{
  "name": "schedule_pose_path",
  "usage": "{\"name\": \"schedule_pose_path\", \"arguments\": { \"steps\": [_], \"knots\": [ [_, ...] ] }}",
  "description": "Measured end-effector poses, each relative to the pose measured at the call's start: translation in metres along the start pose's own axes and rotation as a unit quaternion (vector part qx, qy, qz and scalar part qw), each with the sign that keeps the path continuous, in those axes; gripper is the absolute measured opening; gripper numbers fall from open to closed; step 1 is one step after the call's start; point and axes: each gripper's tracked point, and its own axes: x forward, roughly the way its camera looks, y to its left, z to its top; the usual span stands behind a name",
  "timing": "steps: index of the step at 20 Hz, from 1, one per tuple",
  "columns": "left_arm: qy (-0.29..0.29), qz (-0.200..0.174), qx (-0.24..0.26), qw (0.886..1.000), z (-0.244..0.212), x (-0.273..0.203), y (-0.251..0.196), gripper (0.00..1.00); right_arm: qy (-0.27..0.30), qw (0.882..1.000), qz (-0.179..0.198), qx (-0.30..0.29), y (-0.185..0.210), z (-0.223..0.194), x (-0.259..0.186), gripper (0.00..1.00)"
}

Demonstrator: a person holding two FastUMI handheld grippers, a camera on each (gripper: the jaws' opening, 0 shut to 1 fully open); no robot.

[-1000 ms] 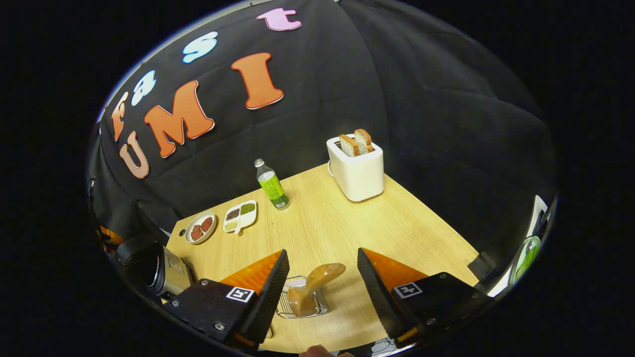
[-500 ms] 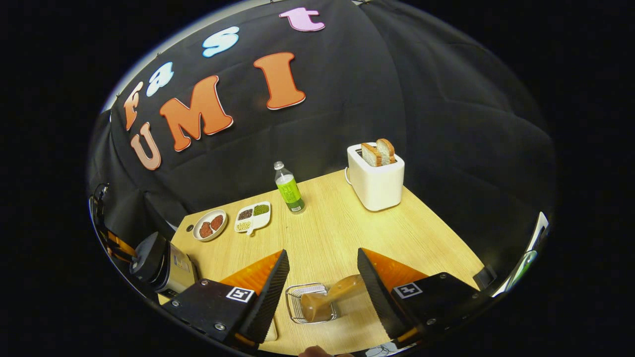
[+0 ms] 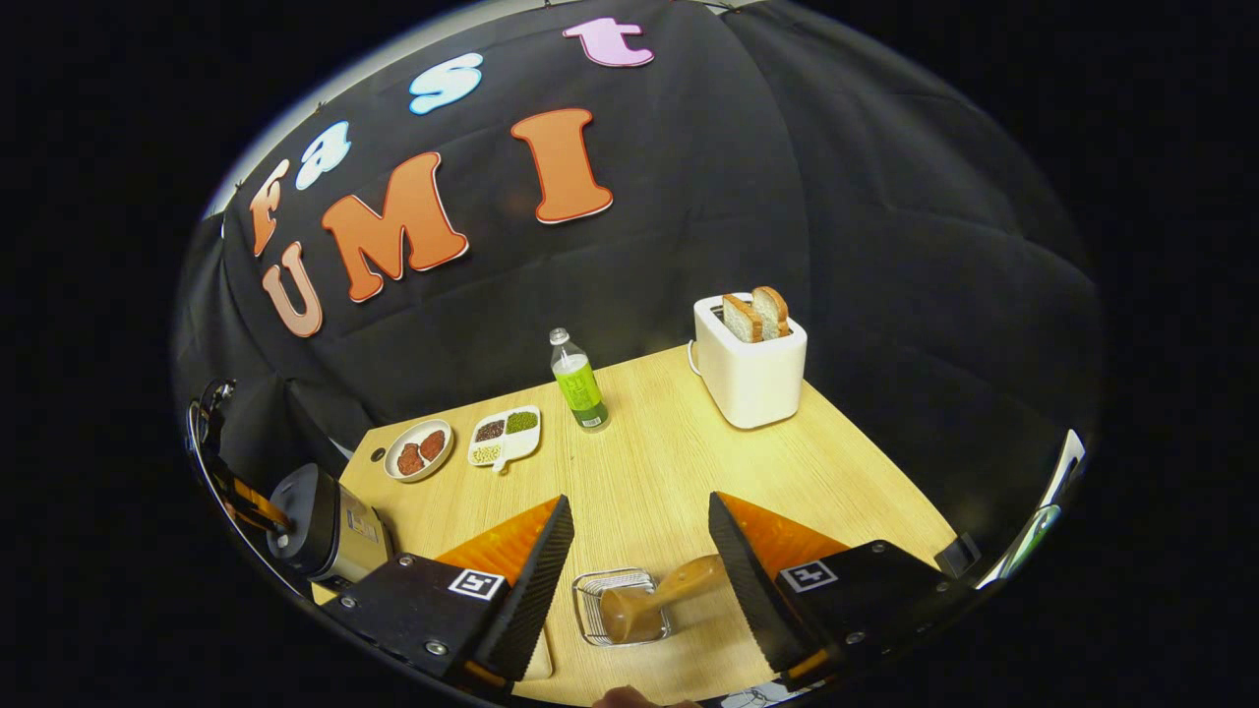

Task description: Close the left gripper, press the button to open the rice cooker; take a wooden spoon from the chopstick holder with the right hand, scoop a spoonful of rice and pour it into the rice cooker, then put the wooden spoon back into the chopstick holder.

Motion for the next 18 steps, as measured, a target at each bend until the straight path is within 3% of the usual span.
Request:
{"name": "schedule_pose_path", "arguments": {
  "steps": [9, 15, 18],
  "knots": [
    [-0.028, 0.002, 0.009, 1.0, 0.002, -0.001, -0.002, 0.94, -0.016, 1.0, 0.018, -0.014, 0.02, 0.01, 0.001, 0.87],
    [-0.101, 0.014, 0.006, 0.995, 0.006, -0.01, 0.003, 0.94, -0.06, 0.997, 0.033, -0.035, 0.035, 0.038, -0.01, 0.87],
    [-0.172, 0.013, 0.014, 0.985, 0.012, -0.025, -0.003, 0.94, -0.094, 0.993, 0.038, -0.052, 0.043, 0.057, -0.018, 0.86]
  ]
}}
